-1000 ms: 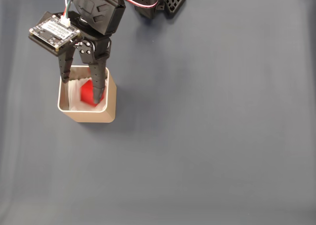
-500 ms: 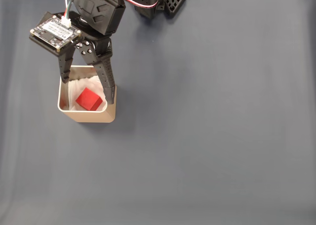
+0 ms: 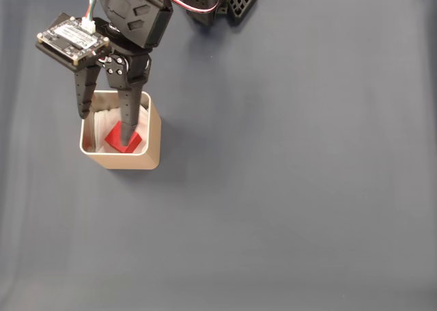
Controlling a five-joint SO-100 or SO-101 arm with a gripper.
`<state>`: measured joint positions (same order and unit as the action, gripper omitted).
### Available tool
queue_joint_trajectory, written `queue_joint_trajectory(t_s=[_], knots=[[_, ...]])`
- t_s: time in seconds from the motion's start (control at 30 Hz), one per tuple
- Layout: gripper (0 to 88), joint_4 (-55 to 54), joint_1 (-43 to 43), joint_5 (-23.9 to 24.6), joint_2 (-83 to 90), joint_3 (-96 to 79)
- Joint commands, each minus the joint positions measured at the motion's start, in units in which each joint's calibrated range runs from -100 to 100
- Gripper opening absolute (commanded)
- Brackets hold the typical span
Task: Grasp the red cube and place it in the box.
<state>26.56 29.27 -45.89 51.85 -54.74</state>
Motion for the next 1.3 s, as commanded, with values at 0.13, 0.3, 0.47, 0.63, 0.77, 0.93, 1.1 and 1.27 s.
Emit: queue_joint_trajectory(t_s=[0.13, 0.3, 0.47, 0.63, 0.77, 0.93, 1.1, 1.27], knots=[[0.8, -2.1, -4.2, 0.6, 3.6, 0.5], [0.1, -1.8, -8.1, 1.3, 6.3, 0.5], [0.1, -1.6, -13.6, 1.9, 10.8, -1.7], [0.1, -1.3, -19.4, 2.1, 17.8, -7.3], [0.1, -0.8, -23.3, 1.8, 24.4, -13.4], [0.1, 0.1, -25.6, 0.8, 31.1, -21.8], [0.1, 1.2, -25.9, 0.1, 36.6, -30.8], [0.1, 1.5, -26.0, -0.2, 42.1, -40.2]])
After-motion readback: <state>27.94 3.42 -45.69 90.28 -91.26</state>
